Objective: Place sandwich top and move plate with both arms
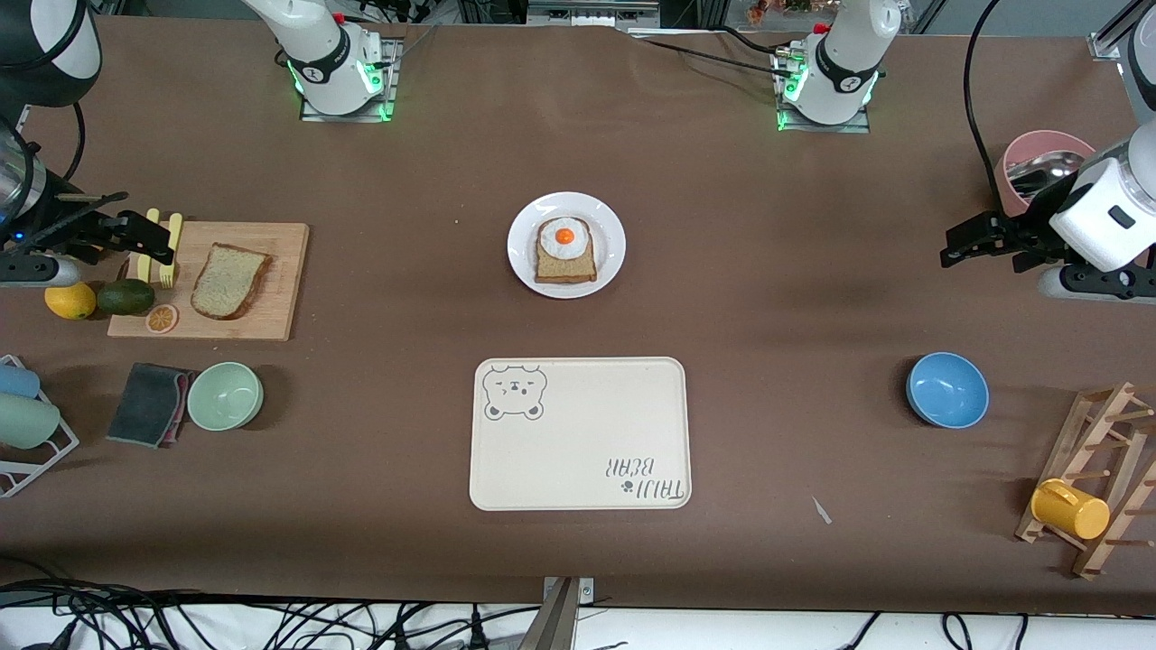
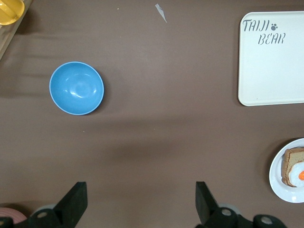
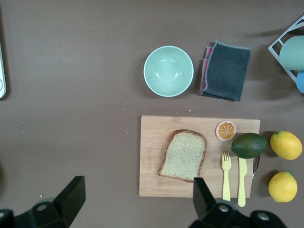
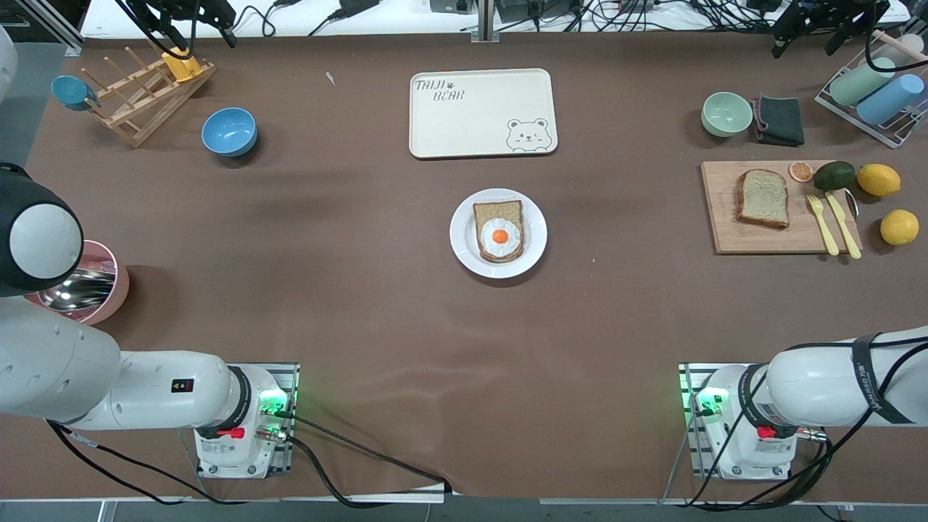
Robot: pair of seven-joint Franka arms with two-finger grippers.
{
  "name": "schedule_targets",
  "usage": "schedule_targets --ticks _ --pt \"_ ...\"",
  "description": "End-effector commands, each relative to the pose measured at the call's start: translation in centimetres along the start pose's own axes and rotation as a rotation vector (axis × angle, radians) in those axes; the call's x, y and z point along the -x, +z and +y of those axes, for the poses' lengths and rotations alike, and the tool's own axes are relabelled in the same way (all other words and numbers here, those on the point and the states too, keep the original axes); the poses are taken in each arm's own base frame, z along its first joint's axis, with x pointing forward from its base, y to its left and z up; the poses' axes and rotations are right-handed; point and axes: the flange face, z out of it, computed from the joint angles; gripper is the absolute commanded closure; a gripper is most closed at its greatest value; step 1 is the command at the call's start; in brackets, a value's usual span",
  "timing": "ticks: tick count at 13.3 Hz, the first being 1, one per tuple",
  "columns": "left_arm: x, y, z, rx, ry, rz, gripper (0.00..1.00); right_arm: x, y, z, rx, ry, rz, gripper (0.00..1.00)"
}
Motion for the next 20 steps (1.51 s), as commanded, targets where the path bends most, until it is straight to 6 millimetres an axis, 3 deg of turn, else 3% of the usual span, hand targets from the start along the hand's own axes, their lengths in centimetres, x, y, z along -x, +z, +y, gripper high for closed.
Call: schedule_targets --ticks 1,4,7,10,13,17,20 --pt "-0.3 -0.4 0.1 0.014 -0.003 0.0 0.0 0.1 -0.4 0.3 0.0 -0.005 -0.003 0.0" --pt "-0.3 -0.5 -0.2 0.014 -0.003 0.001 0.0 0.0 -0.3 0.3 0.0 0.008 -0.004 0.0" --pt "-0.3 -0.5 -0.3 0.013 -0.003 0.001 0.0 -0.1 1.0 0.2 0.01 -0.002 -0.035 0.0" --pt "-0.3 -0.5 -0.4 0.011 -0.003 0.001 0.0 -0.4 5.1 1.0 0.011 0.008 -0.154 0.0" --pt "-0.3 -0.5 -0.4 0.011 -0.004 0.001 0.0 0.9 8.9 3.3 0.057 0.031 -0.234 0.0" --pt "-0.3 -0.3 -0.5 0.011 -0.009 -0.002 0.0 2.0 13.7 4.8 0.125 0.014 -0.216 0.0" --pt "-0.4 -0.3 -0.5 0.01 -0.012 -0.002 0.0 2.7 17.2 4.9 0.229 -0.013 -0.195 0.0"
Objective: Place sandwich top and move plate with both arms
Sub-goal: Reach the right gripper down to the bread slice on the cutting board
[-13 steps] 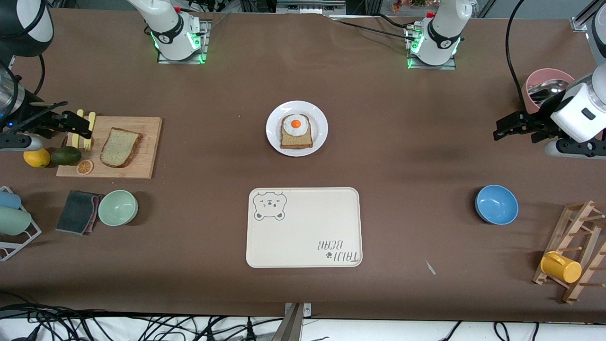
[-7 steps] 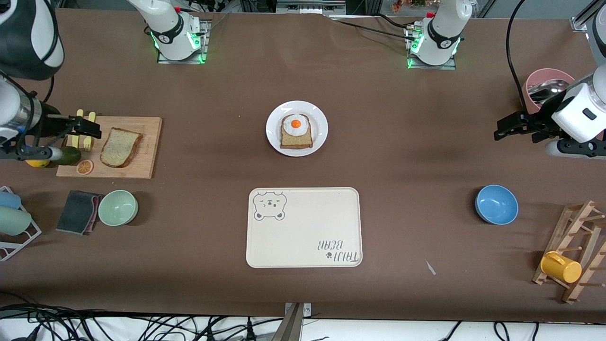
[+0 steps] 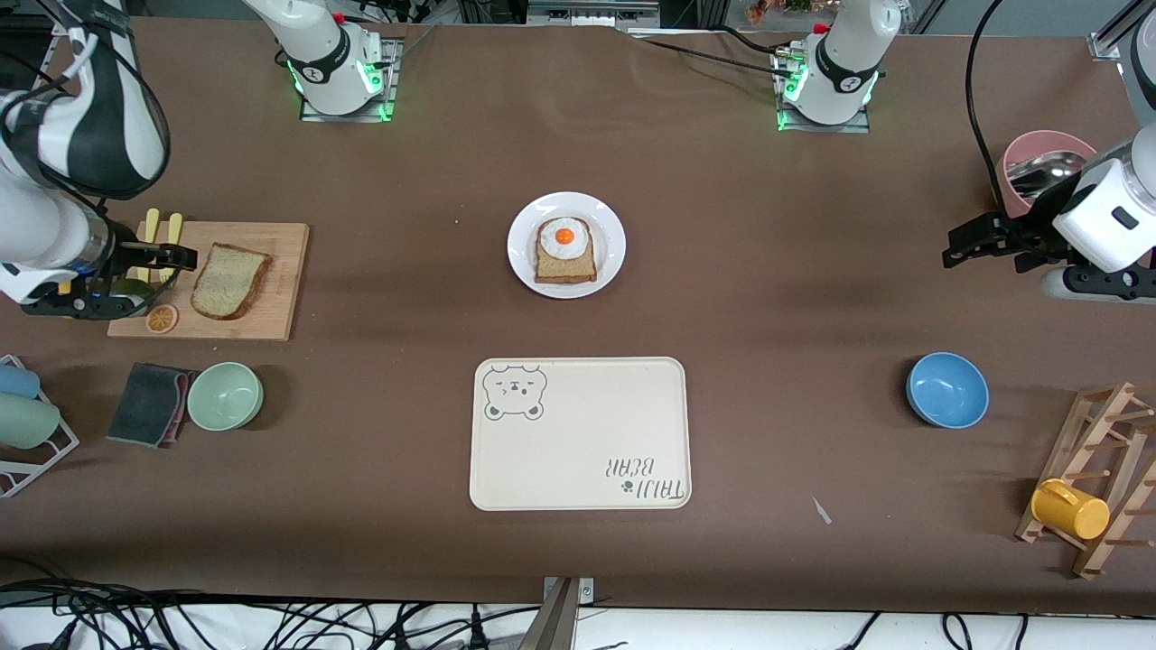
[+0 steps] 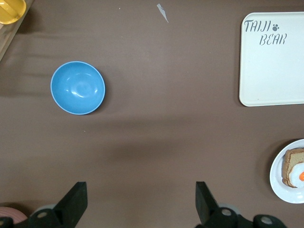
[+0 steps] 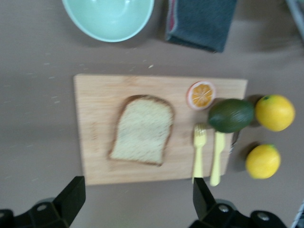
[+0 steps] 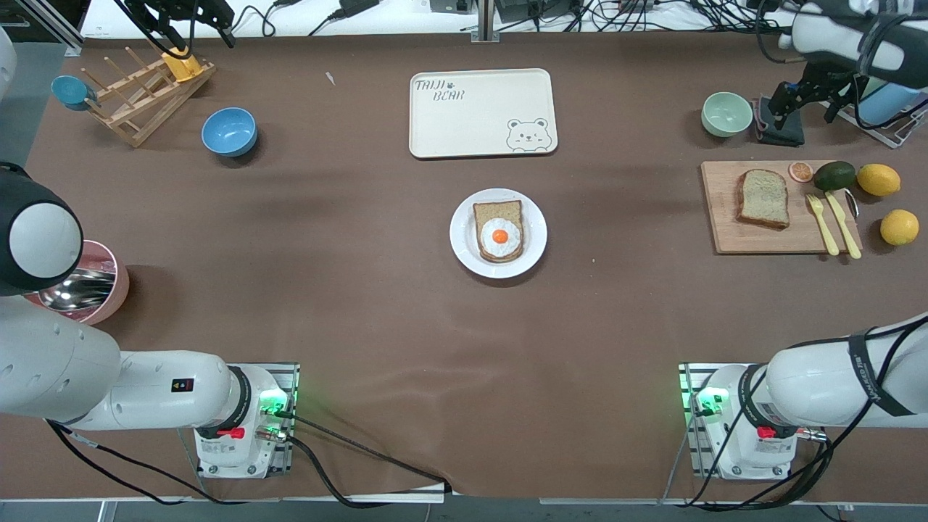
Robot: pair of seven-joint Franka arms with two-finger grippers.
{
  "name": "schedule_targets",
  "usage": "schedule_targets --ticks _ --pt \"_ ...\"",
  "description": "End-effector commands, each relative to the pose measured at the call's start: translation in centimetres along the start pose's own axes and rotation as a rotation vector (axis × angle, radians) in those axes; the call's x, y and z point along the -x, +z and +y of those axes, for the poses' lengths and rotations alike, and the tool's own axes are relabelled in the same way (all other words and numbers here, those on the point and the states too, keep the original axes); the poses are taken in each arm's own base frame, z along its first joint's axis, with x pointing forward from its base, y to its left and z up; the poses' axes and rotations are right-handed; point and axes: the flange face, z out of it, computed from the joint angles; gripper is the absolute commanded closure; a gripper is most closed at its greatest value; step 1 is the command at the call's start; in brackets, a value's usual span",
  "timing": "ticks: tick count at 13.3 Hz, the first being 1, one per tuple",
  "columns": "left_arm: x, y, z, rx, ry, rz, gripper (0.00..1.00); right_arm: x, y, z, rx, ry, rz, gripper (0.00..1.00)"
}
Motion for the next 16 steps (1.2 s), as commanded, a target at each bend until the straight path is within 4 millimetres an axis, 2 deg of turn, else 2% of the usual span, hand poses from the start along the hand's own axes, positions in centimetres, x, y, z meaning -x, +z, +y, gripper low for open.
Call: schedule_targets --ticks 1,3,5,7,8,10,13,16 --pt "-0.5 -0.1 -0.2 0.009 -0.009 -0.004 0.0 1.2 3.1 -0.8 0.076 0.011 0.01 0.0" --pt "-0.7 0.3 -0.5 0.019 -0.016 -0.008 0.0 1.5 6.0 -1.6 0.106 -0.011 0.042 0.0" --pt "-0.8 0.4 -0.4 0.011 -0.011 -0.01 0.0 1.1 9.0 -2.0 0.087 0.079 0.077 0.01" --pt "-0.8 0.2 -0.3 0.002 -0.007 -0.006 0.0 0.2 10.8 -3.9 0.084 0.198 0.063 0.03" --pt "-0.8 0.1 -0.6 -0.002 -0.013 -0.005 0.0 -0.5 11.8 -5.4 0.084 0.212 0.078 0.03" --pt "-0.7 0.2 -0.9 -0.002 -0.015 -0.013 0.0 -1.6 14.1 -6.4 0.068 0.202 0.107 0.07" --pt "-0.7 0.2 -1.4 -0.001 -0.024 -0.013 0.0 -1.6 15.4 -6.4 0.07 0.201 0.09 0.23" --pt "-1.0 0.6 -1.5 -0.002 -0.026 -0.013 0.0 -1.5 16.9 -6.5 0.07 0.203 0.064 0.28"
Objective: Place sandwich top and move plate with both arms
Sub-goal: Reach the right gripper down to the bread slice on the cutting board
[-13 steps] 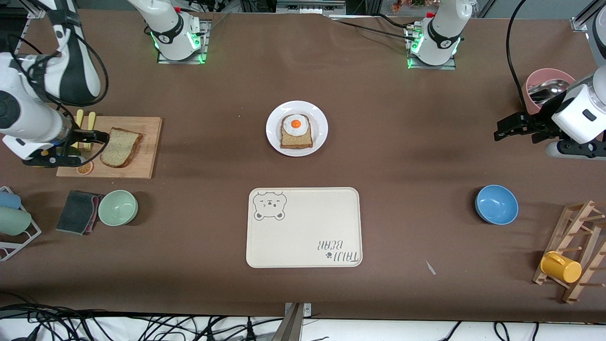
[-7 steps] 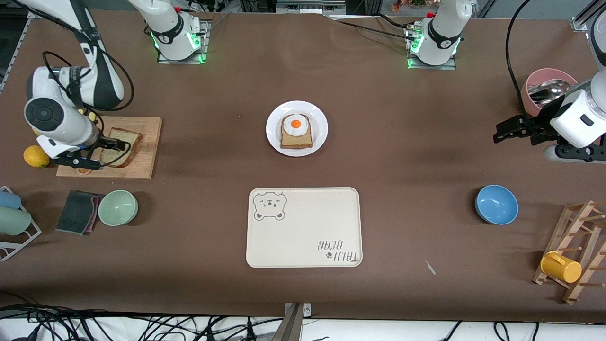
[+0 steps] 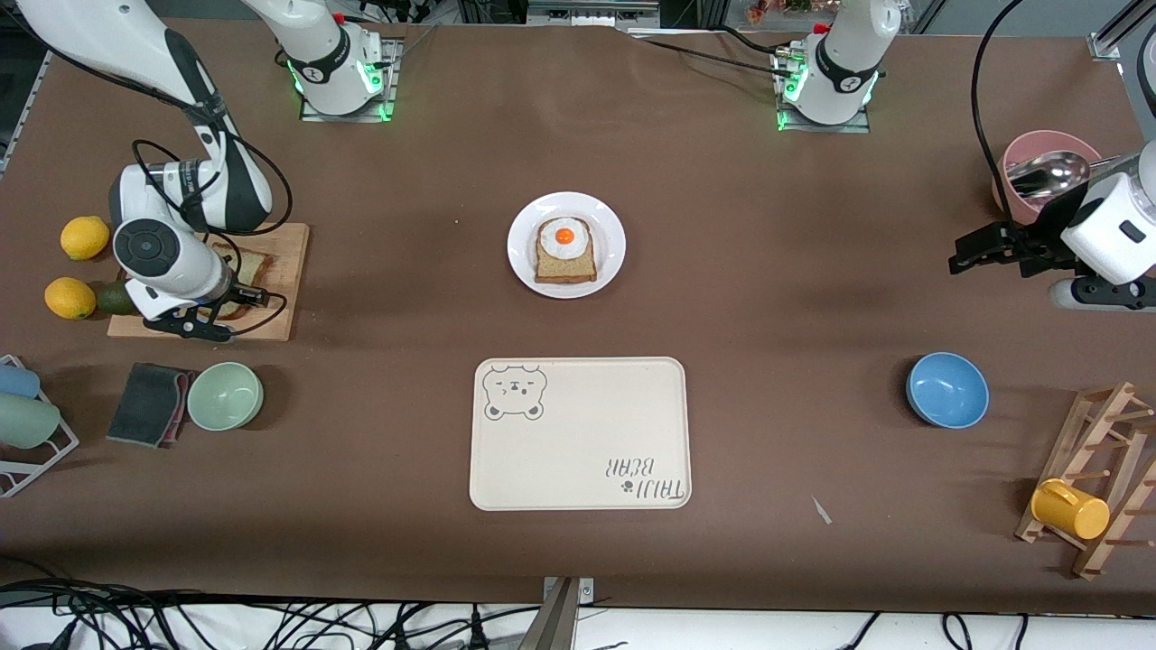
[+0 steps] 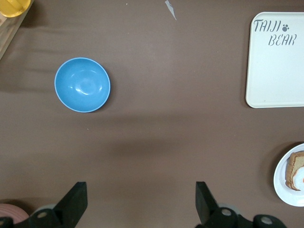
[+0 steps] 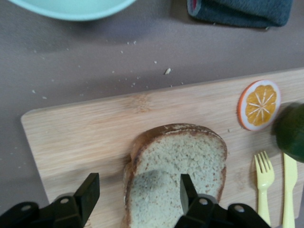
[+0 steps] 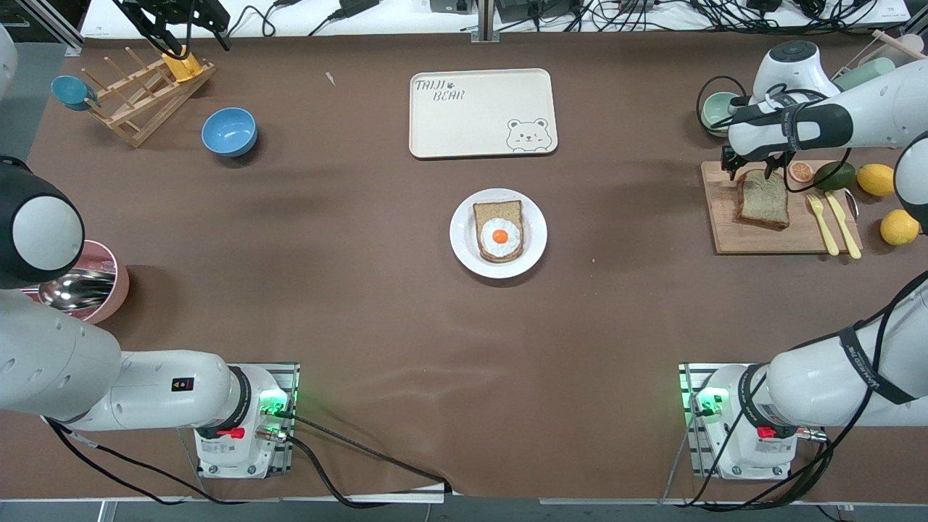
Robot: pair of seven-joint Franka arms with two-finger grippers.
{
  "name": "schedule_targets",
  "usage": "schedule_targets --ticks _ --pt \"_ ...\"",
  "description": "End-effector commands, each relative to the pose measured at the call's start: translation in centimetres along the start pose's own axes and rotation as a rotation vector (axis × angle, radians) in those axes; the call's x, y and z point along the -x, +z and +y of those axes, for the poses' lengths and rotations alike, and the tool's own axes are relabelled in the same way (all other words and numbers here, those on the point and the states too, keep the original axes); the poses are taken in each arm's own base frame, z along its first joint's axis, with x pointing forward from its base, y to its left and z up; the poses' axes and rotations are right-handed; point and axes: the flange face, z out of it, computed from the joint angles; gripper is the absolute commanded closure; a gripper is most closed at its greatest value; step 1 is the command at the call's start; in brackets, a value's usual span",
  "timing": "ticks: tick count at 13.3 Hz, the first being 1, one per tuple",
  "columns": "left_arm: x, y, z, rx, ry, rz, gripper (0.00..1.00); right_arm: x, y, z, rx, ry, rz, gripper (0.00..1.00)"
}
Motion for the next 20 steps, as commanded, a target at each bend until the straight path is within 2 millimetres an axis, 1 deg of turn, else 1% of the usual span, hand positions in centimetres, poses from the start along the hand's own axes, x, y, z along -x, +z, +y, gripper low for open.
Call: schedule_targets --ticks 1,2,3,4,6,7,8,9,10,11,14,16,18,20 --pt "-0.4 -0.4 0.8 -0.005 0.012 0.004 0.0 0.1 1.0 0.0 0.015 0.008 -0.007 0.3" --pt "-0.4 -0.4 1.0 -0.005 0.017 0.004 0.0 0.2 1.2 -0.2 0.015 0.005 -0.009 0.32" --pt "-0.4 -0.5 1.0 -0.006 0.017 0.006 0.0 0.2 1.3 -0.2 0.016 0.003 -0.012 0.38" --pt "-0.3 -0.4 1.0 -0.005 0.017 0.003 0.0 0.2 1.5 -0.2 0.016 0.002 -0.017 0.49" --pt "-0.3 -0.5 0.5 -0.004 0.011 0.002 0.0 0.3 2.1 -0.3 0.019 0.0 -0.03 0.57" --pt "-0.2 -0.5 0.5 -0.002 0.013 -0.001 0.0 0.3 2.0 -0.4 0.02 -0.001 -0.029 0.64" --pt "-0.1 -0.6 0.9 -0.003 0.016 -0.002 0.0 0.2 2.1 -0.4 0.02 -0.002 -0.029 0.78" --pt "-0.1 -0.6 1.0 -0.003 0.019 -0.002 0.0 0.2 2.0 -0.4 0.02 -0.002 -0.028 0.9" --pt "-0.1 -0.7 1.0 -0.003 0.019 0.0 0.0 0.1 1.9 -0.6 0.021 -0.005 -0.025 0.99" --pt "0.0 -0.9 1.0 -0.003 0.019 0.003 0.0 0.1 1.7 -0.8 0.021 -0.011 -0.022 1.0" --pt "0.0 -1.0 0.1 -0.003 0.004 0.005 0.0 0.0 1.7 -0.7 0.021 -0.009 -0.021 1.0" --pt "0.0 -1.0 0.2 -0.003 0.004 0.005 0.0 -0.2 1.4 -0.8 0.02 -0.015 -0.014 1.0" --pt "0.0 -1.0 0.3 -0.003 0.004 0.004 0.0 -0.8 0.7 -0.6 0.031 -0.016 -0.021 1.0" --pt "0.0 -0.9 0.5 -0.003 0.007 0.003 0.0 -1.6 -0.9 -0.7 0.058 -0.017 -0.047 1.0"
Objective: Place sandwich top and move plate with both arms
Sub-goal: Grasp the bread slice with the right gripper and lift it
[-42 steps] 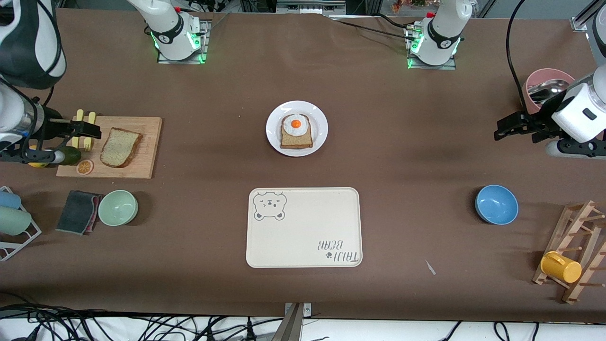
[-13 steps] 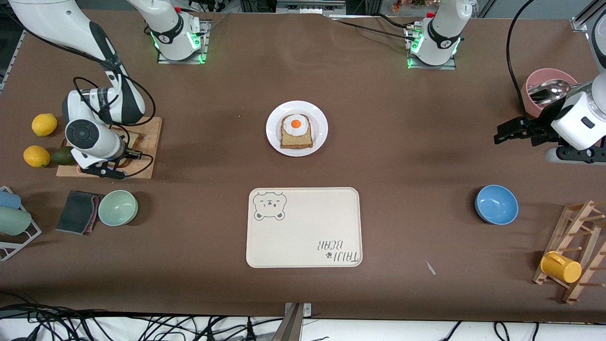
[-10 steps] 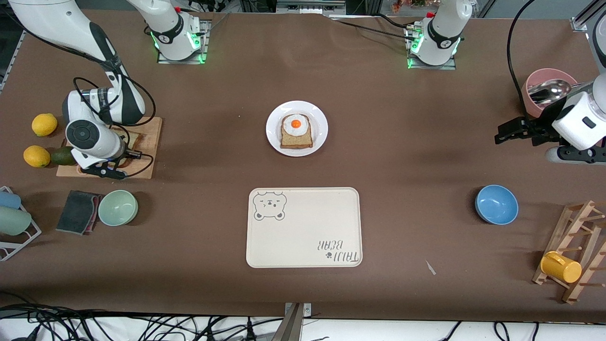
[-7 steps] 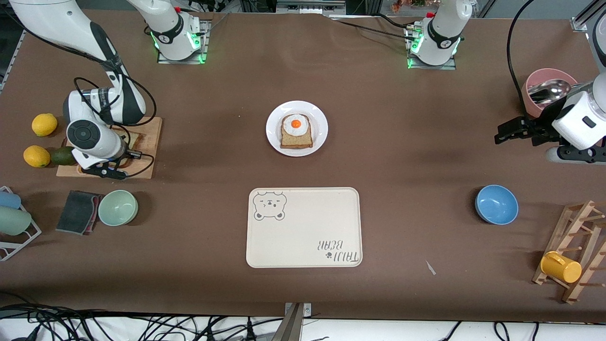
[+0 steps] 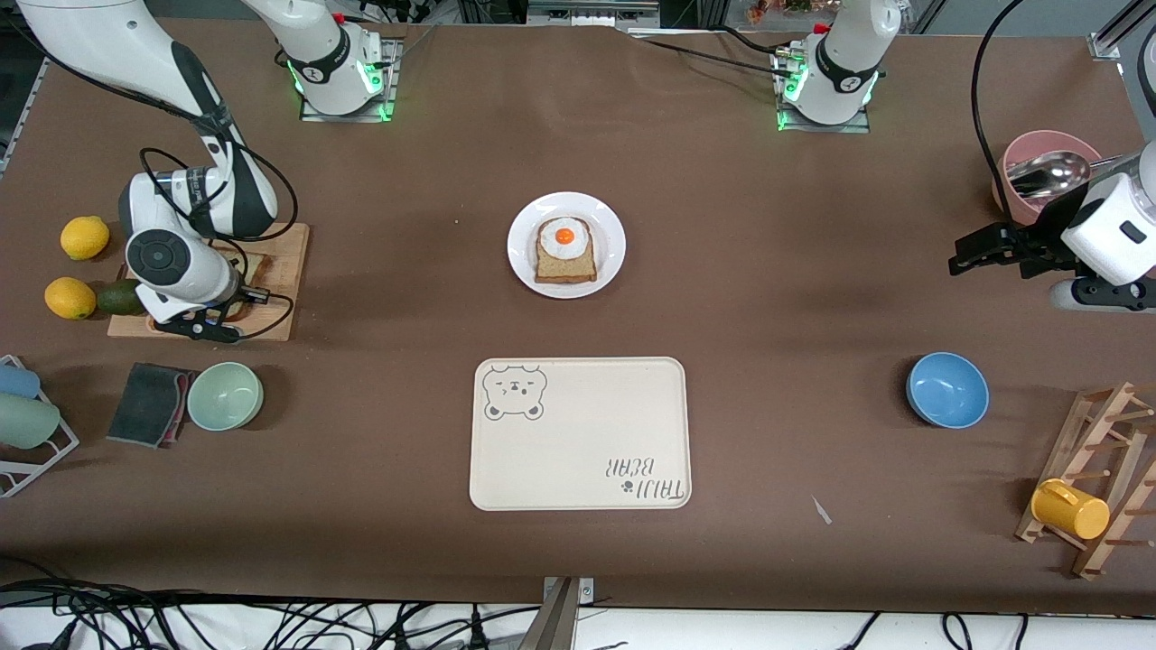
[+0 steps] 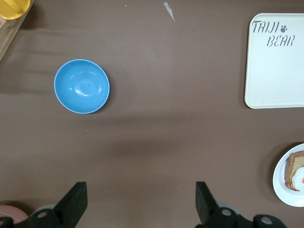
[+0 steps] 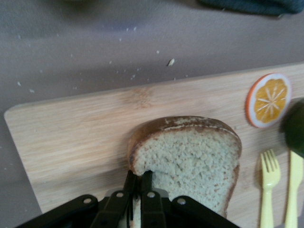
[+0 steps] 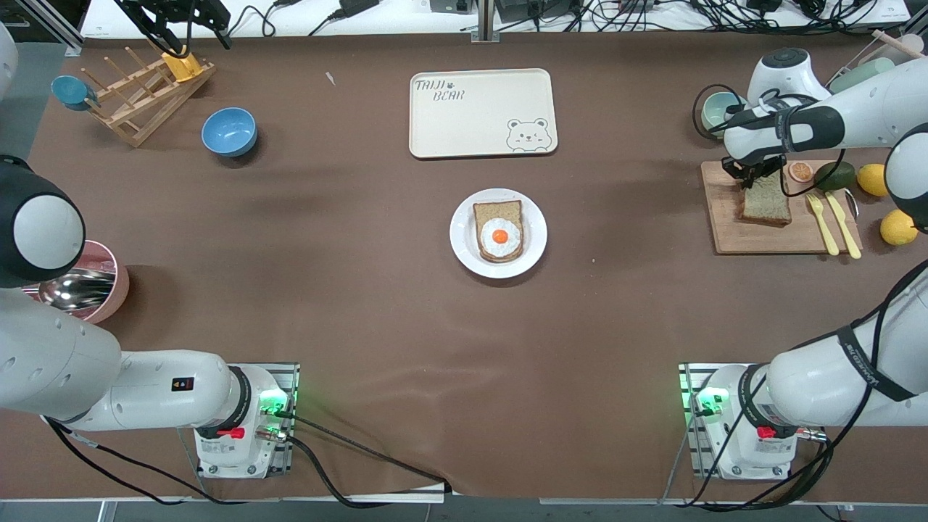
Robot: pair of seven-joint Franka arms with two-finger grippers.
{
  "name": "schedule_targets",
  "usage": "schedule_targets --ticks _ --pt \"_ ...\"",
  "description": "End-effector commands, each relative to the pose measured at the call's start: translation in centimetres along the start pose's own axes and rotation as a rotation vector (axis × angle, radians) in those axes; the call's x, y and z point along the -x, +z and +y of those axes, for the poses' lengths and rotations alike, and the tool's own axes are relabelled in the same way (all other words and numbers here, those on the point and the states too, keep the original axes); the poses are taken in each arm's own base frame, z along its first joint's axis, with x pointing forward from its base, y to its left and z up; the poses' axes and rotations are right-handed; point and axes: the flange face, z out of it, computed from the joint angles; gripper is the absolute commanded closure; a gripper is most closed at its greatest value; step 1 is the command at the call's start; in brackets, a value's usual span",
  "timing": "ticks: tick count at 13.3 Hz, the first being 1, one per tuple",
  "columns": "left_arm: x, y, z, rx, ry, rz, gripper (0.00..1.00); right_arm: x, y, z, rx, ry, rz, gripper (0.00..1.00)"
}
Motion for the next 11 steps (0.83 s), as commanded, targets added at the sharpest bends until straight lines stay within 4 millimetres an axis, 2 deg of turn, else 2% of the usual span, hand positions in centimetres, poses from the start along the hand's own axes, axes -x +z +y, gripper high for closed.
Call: schedule_targets --ticks 1,7,9,11 --pt "0.1 -0.7 0.4 -0.003 0.005 -0.002 0.0 -1.5 -2.7 -0.5 0.046 -0.015 -0.01 1.0" --pt "0.0 -0.6 0.4 -0.003 0.005 0.0 0.0 -2.1 -8.2 -3.2 0.132 -0.017 -0.099 1.0" --pt "-0.1 -0.5 0.6 -0.005 0.008 -0.001 0.0 -1.9 -10.8 -5.7 0.151 -0.05 -0.097 1.0" --pt "-0.1 -0.6 0.7 -0.005 0.01 0.005 0.0 -1.6 -14.7 -8.4 0.15 -0.063 -0.109 1.0"
